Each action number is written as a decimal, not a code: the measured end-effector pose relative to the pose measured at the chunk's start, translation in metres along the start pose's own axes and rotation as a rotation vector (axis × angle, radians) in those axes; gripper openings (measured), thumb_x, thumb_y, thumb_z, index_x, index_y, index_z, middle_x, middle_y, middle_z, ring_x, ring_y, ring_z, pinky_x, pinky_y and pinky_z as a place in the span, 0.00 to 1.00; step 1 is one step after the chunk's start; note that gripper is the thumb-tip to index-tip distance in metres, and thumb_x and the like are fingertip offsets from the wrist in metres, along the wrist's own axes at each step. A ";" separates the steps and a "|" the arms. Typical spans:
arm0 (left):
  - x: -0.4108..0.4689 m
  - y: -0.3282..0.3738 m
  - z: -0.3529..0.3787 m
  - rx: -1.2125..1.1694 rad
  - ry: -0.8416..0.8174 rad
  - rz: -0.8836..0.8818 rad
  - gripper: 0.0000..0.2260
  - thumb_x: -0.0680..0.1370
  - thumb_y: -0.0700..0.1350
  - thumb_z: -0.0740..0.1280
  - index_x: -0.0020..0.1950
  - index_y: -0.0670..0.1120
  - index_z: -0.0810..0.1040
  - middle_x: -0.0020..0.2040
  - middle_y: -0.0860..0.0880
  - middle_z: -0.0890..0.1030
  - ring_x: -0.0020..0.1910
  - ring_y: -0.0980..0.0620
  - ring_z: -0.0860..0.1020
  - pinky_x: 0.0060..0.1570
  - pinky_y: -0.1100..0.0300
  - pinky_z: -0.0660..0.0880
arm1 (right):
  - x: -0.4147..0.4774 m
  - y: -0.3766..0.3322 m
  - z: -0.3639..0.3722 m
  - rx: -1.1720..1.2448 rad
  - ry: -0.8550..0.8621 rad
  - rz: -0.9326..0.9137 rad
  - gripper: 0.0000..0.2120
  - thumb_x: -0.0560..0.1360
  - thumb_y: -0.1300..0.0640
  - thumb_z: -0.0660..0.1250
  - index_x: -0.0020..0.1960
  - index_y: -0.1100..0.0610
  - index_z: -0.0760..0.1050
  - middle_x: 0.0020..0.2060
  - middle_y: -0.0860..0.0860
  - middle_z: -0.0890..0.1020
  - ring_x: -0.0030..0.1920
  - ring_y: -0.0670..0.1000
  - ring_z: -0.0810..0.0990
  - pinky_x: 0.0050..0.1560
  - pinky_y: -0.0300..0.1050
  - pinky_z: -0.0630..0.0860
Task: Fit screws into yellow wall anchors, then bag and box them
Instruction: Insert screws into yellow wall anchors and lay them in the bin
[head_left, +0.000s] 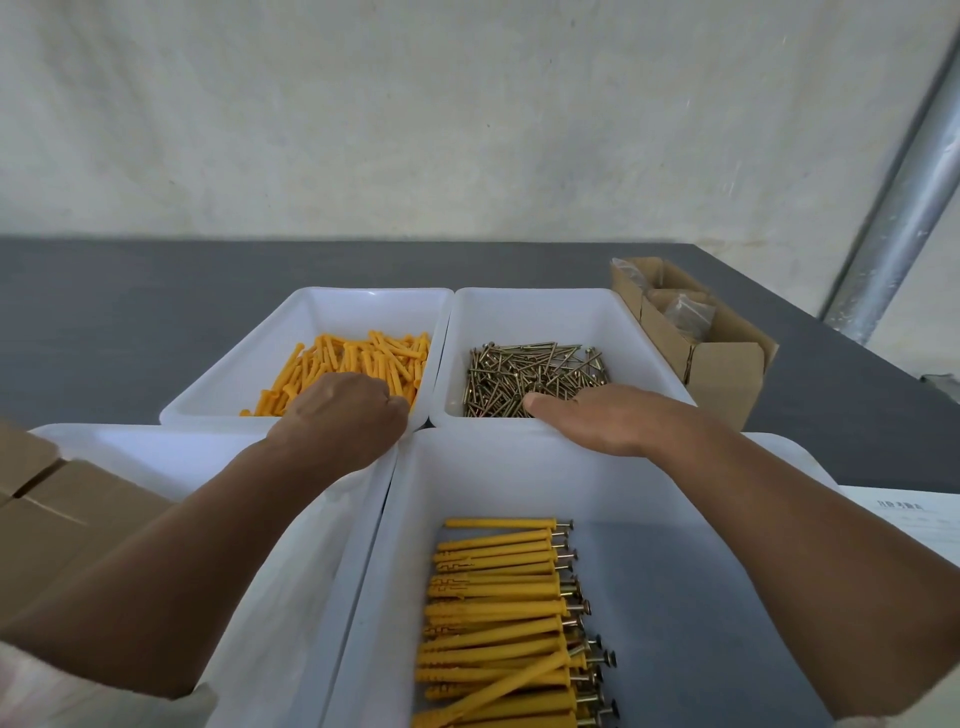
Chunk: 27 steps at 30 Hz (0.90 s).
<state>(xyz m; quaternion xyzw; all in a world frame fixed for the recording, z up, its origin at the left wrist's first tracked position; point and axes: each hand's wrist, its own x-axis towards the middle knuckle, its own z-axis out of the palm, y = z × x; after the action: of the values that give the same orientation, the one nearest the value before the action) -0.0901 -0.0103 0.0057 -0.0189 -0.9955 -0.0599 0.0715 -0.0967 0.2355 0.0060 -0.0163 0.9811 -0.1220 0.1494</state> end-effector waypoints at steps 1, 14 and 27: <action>0.000 0.001 -0.001 0.018 -0.001 -0.021 0.16 0.81 0.49 0.54 0.42 0.44 0.76 0.34 0.50 0.72 0.39 0.49 0.72 0.37 0.57 0.66 | 0.000 0.000 0.000 -0.010 0.006 -0.005 0.40 0.76 0.27 0.41 0.75 0.52 0.65 0.76 0.54 0.64 0.74 0.57 0.63 0.69 0.53 0.62; -0.004 0.002 -0.009 -0.066 -0.022 -0.088 0.11 0.81 0.46 0.55 0.43 0.46 0.74 0.36 0.51 0.72 0.33 0.55 0.68 0.31 0.62 0.64 | -0.007 0.004 0.000 0.103 0.193 -0.195 0.22 0.80 0.41 0.54 0.36 0.55 0.70 0.34 0.48 0.74 0.36 0.48 0.72 0.37 0.44 0.66; -0.002 0.000 -0.013 -0.143 -0.029 -0.053 0.14 0.77 0.38 0.56 0.53 0.46 0.80 0.44 0.51 0.78 0.41 0.54 0.73 0.33 0.63 0.66 | -0.012 0.003 -0.005 0.467 0.273 -0.255 0.08 0.74 0.57 0.66 0.42 0.48 0.81 0.35 0.38 0.80 0.37 0.39 0.76 0.36 0.36 0.68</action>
<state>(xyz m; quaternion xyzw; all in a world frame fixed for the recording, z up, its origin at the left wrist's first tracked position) -0.0862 -0.0122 0.0185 0.0015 -0.9898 -0.1322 0.0537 -0.0868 0.2405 0.0138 -0.0879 0.9274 -0.3635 -0.0009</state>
